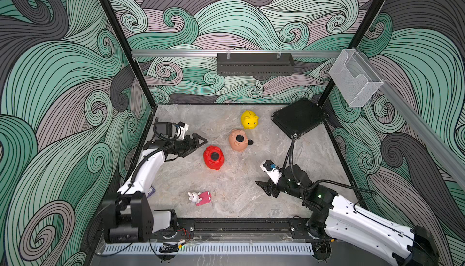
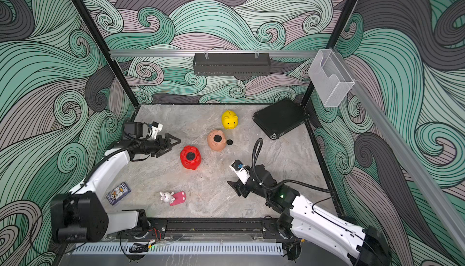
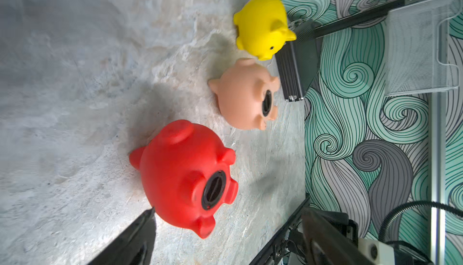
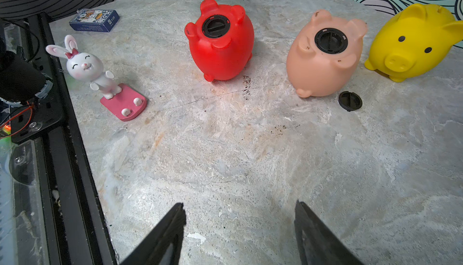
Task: Close piggy banks
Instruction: Screw the knob on the piggy bank, then move the piggy bank to the center of the board.
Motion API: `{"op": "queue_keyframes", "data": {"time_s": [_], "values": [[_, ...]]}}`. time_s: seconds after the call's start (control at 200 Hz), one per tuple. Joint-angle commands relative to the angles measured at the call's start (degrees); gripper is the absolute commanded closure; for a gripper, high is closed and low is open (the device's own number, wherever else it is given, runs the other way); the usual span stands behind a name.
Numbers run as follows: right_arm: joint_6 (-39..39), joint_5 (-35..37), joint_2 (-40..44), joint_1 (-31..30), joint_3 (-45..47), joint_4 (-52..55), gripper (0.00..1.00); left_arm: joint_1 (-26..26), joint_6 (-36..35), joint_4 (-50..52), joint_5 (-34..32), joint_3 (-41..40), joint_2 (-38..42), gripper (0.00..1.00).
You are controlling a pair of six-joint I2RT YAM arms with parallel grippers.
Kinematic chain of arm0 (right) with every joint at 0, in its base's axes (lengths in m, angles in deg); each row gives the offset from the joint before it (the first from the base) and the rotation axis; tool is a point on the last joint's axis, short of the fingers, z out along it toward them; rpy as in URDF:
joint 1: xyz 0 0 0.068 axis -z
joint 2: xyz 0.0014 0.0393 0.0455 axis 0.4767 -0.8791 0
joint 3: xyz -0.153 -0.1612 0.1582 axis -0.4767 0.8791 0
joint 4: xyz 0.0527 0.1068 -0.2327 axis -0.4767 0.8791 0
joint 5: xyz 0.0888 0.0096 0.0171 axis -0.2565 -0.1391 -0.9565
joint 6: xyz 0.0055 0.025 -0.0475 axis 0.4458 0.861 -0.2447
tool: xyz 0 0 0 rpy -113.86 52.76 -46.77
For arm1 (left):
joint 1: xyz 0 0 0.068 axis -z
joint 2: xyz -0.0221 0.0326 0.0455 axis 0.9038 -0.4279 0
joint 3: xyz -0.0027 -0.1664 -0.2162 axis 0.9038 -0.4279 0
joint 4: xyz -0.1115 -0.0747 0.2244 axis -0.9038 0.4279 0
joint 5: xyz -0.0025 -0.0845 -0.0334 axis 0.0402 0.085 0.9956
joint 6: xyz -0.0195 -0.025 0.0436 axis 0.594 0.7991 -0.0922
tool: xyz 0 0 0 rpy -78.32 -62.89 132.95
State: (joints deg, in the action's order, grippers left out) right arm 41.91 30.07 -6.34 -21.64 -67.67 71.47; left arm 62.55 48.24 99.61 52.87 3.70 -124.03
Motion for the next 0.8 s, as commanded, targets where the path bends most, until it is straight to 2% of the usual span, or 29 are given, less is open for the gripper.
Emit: {"op": "queue_keyframes", "data": {"time_s": [0.0,0.11,0.23,0.335,0.53,0.655,0.796], "values": [[1.2,1.0,-0.5,0.4,0.9,-1.2,0.3,0.1,-2.3,1.4,-7.7,-3.3,7.3,0.09],[1.5,1.0,-1.3,0.4,0.9,-1.7,0.3,0.2,-4.9,7.4,-12.3,-4.0,9.7,0.1],[1.9,1.2,-2.1,0.4,0.9,-2.4,0.3,0.8,-5.7,7.7,-12.6,-4.0,10.9,0.1],[1.9,1.5,-2.7,0.5,0.9,-2.8,0.3,0.8,-6.0,8.2,-16.5,-4.1,11.3,0.09],[7.2,7.4,-3.8,1.5,-1.2,-2.1,0.28,1.0,-6.0,10.0,-19.5,-3.3,11.2,0.09],[10.5,10.0,-8.7,3.9,-8.1,2.1,0.23,1.2,-5.8,10.4,-20.0,-3.2,10.6,0.09],[12.3,11.5,-21.7,7.4,-23.5,12.7,0.18,1.5,-5.9,10.9,-21.2,-2.9,10.2,0.09]]}}
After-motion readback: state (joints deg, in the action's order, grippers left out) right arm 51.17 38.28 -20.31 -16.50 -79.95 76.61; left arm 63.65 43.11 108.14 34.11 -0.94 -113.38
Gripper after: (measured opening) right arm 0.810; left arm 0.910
